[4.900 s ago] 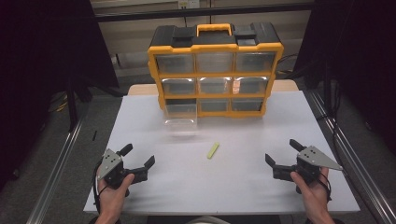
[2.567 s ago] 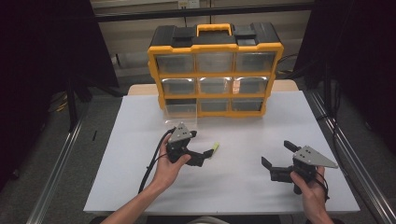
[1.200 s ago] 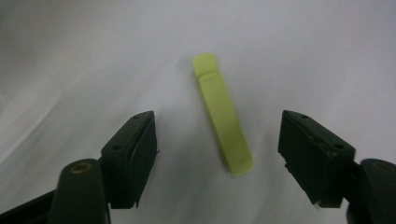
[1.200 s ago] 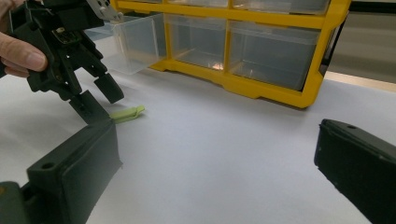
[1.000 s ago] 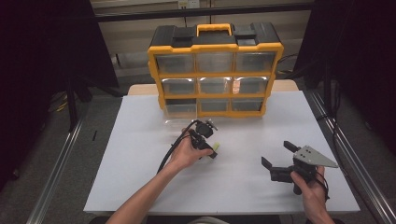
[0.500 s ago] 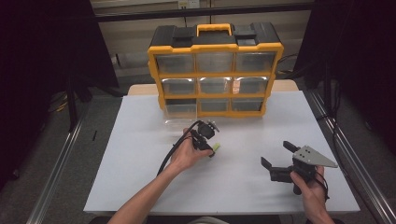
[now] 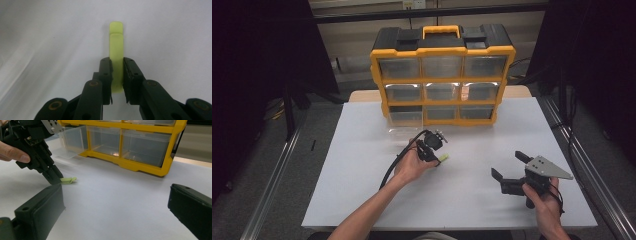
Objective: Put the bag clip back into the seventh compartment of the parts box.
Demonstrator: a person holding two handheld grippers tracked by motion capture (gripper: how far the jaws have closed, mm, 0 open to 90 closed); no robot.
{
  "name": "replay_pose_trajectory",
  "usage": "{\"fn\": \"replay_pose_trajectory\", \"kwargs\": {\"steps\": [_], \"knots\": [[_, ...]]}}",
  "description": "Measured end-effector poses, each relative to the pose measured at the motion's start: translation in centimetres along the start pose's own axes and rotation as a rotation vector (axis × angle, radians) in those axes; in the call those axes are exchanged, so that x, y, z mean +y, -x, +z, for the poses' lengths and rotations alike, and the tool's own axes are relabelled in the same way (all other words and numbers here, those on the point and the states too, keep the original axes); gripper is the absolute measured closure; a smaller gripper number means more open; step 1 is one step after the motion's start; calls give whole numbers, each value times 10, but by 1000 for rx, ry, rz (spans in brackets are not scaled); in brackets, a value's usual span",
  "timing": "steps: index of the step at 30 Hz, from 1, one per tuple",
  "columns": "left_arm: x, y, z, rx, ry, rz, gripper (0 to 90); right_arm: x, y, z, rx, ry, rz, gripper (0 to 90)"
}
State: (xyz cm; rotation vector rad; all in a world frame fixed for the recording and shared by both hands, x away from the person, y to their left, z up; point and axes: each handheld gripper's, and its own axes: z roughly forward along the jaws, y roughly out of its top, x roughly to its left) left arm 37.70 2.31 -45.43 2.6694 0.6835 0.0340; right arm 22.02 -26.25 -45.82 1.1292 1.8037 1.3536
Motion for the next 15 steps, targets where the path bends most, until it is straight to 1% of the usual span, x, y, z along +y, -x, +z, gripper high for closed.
{"fn": "replay_pose_trajectory", "kwargs": {"steps": [1, 2, 3, 6, 7, 8, 11, 12, 13, 15], "knots": [[0, -2, 0, -6, -2, 16, 783, 0, 0, 0, 1, 0, -1, 0], [-1, -2, 0, -4, 9, 14, 783, 0, 0, 0, 1, 0, -1, 0], [-1, -1, 0, -13, 10, -5, 785, 0, 0, 0, 0, 1, -1, 0], [-1, -2, -1, -12, 10, 4, 785, 0, 0, 0, 0, 0, 3, 0], [-2, -3, -1, -17, 25, 3, 786, 0, 0, 0, 0, 0, 6, 0], [-2, -3, -1, -17, 25, 3, 786, 0, 0, 0, 0, 0, 6, 0], [-5, -5, -2, -40, 40, -4, 786, 0, 0, 0, 2, 0, 5, 0], [-5, -6, -2, -57, 49, -10, 786, 0, 0, 0, 1, 3, 4, 0], [-6, -6, -2, -66, 57, -6, 786, 0, 0, 0, -1, 4, 4, 0], [-6, -3, -3, -62, 67, -4, 786, 0, 0, 0, 0, 2, 5, 0]]}}
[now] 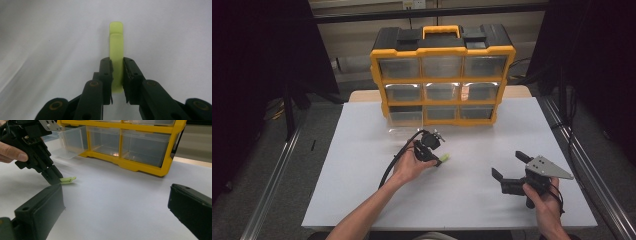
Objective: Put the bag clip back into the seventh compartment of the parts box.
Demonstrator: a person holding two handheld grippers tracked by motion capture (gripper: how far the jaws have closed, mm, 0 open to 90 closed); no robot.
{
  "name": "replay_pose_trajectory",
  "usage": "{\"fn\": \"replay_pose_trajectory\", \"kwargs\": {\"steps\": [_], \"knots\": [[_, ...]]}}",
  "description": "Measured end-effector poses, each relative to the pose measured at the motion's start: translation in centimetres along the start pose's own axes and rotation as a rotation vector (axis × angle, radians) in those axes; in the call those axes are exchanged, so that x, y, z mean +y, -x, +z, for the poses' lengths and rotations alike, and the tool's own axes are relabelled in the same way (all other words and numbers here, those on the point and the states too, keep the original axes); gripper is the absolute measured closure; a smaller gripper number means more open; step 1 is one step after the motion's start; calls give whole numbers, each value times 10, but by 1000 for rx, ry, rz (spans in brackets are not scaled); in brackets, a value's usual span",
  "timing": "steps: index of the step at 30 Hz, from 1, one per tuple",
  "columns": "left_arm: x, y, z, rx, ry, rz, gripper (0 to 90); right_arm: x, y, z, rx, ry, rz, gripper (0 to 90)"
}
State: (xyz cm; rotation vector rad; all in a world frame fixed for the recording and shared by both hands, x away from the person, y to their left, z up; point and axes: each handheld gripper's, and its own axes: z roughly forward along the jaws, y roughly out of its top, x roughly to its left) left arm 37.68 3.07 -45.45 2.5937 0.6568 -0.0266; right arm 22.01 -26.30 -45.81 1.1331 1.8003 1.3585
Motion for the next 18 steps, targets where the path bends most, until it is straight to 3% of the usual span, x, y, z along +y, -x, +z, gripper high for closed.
{"fn": "replay_pose_trajectory", "kwargs": {"steps": [1, 3, 8, 10, 13, 14, 18], "knots": [[0, 0, 0, 0, 0, 0, 786, 0, 0, 0, 0, 0, 0, 0], [0, 1, -3, 23, 15, 38, 786, 0, 0, 0, 3, 0, 2, 0], [0, 8, -11, 5, 53, 40, 786, 0, -1, 0, 1, 1, -6, 0], [0, 8, -17, -2, 77, 64, 786, 0, -1, 0, 2, 1, -8, 0], [-1, 9, -19, -11, 113, 56, 786, 0, -1, -1, 2, 1, -4, 0], [-2, 8, -23, -17, 133, 83, 786, 0, 0, -1, 3, 2, -3, 0], [-5, 7, -27, -17, 167, 74, 785, 0, 0, -1, 9, 7, -6, 0]]}}
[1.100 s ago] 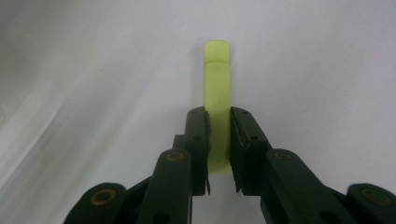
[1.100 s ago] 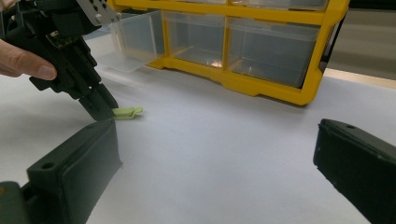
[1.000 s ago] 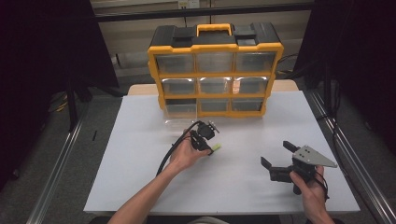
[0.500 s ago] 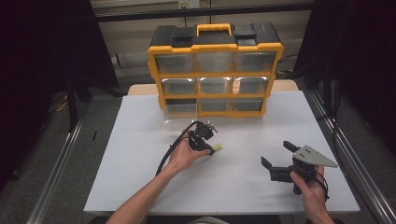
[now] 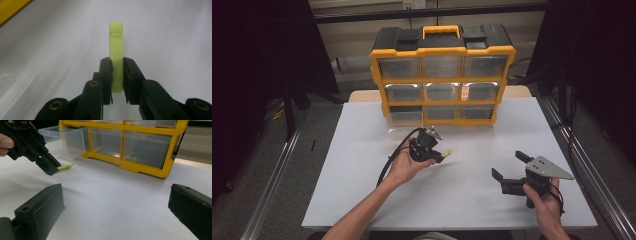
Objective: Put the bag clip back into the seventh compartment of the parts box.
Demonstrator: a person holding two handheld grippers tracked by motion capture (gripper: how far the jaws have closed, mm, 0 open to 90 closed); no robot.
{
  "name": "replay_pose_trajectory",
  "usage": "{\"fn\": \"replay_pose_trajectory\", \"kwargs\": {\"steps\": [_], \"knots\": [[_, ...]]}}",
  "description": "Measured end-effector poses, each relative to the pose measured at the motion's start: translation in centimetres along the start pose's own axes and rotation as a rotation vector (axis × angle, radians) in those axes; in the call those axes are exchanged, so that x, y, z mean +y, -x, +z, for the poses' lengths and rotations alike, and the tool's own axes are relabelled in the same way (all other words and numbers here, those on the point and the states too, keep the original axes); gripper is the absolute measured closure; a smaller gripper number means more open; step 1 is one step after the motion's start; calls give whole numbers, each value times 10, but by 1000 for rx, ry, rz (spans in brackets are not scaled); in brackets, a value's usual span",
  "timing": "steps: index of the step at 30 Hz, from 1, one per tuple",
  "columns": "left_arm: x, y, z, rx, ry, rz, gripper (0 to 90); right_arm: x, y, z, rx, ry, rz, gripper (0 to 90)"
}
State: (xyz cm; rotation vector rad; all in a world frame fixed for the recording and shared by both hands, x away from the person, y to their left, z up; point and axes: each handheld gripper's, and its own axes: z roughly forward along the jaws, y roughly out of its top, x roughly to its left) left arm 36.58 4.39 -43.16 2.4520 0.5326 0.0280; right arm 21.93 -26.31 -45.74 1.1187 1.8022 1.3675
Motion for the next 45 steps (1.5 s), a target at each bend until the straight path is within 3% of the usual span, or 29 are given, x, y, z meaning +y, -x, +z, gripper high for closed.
{"fn": "replay_pose_trajectory", "kwargs": {"steps": [2, 12, 14, 19, 24, 25, 26, 29, 36, 45], "knots": [[-3, 0, -2, 1, 39, -27, 785, 0, 0, 0, 1, 6, 3, 0], [-16, 2, -21, 12, 133, -17, 786, -1, 0, 0, -14, -4, -5, 0], [-20, 3, -26, 14, 181, -21, 786, -1, 0, 1, -14, -2, -1, 0], [-23, 6, -36, 1, 233, -8, 786, -1, -1, 0, -11, 0, -1, 0], [-22, 7, -44, 7, 260, -11, 786, -1, 0, -1, -18, 0, 7, 0], [-22, 7, -49, 7, 261, 8, 786, -1, 1, -2, -19, 4, 12, 0], [-23, 8, -50, 5, 284, 9, 786, -1, 1, -2, -19, 5, 12, 0], [-24, 8, -54, -1, 290, 12, 786, -1, 1, -3, -20, 8, 13, 0], [-27, 1, -71, 22, 333, -18, 786, -1, 1, -4, -11, 12, 13, 0], [-34, -4, -87, 30, 380, -26, 786, -1, 0, -5, -1, 16, 18, 0]]}}
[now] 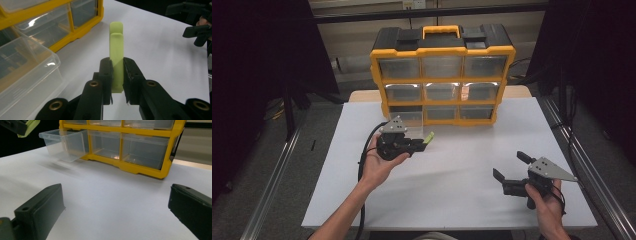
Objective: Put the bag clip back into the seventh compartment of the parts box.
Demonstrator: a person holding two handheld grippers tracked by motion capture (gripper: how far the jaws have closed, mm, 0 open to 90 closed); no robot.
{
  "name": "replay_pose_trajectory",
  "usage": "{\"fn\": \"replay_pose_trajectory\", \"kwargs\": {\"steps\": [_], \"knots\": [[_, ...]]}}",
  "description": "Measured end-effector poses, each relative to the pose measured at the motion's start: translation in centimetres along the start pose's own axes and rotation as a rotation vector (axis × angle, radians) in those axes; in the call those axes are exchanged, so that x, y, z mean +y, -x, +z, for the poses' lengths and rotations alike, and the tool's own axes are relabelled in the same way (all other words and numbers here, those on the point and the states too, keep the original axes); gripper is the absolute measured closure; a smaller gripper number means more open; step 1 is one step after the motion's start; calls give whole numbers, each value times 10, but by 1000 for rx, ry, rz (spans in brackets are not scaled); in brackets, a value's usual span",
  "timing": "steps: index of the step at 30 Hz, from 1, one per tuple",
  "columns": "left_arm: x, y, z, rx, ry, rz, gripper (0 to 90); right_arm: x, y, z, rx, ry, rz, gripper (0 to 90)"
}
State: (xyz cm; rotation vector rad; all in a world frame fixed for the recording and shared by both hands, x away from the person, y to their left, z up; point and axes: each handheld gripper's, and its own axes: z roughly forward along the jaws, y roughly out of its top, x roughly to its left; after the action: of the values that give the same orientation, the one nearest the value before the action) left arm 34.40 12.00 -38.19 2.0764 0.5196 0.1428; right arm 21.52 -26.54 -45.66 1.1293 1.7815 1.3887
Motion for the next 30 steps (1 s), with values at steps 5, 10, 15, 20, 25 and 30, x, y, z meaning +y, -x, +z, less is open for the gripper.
{"fn": "replay_pose_trajectory", "kwargs": {"steps": [5, 10, 15, 20, 25, 30], "knots": [[4, -2, -11, 1, 35, 11, 786, 0, 0, 0, 3, 2, -3, 0], [7, -4, -21, 19, 46, 5, 786, 0, 0, 0, 6, 0, 0, 0], [9, -8, -31, 33, 72, 5, 786, 0, 0, 0, 10, 3, -3, 0], [10, -12, -39, 45, 104, -2, 786, 0, 0, -1, 9, 5, 0, 0], [9, -19, -49, 62, 120, -20, 785, 0, 0, 0, 9, 7, -5, 0], [10, -23, -55, 67, 132, -20, 786, 0, 0, 0, 5, 7, -2, 0]]}}
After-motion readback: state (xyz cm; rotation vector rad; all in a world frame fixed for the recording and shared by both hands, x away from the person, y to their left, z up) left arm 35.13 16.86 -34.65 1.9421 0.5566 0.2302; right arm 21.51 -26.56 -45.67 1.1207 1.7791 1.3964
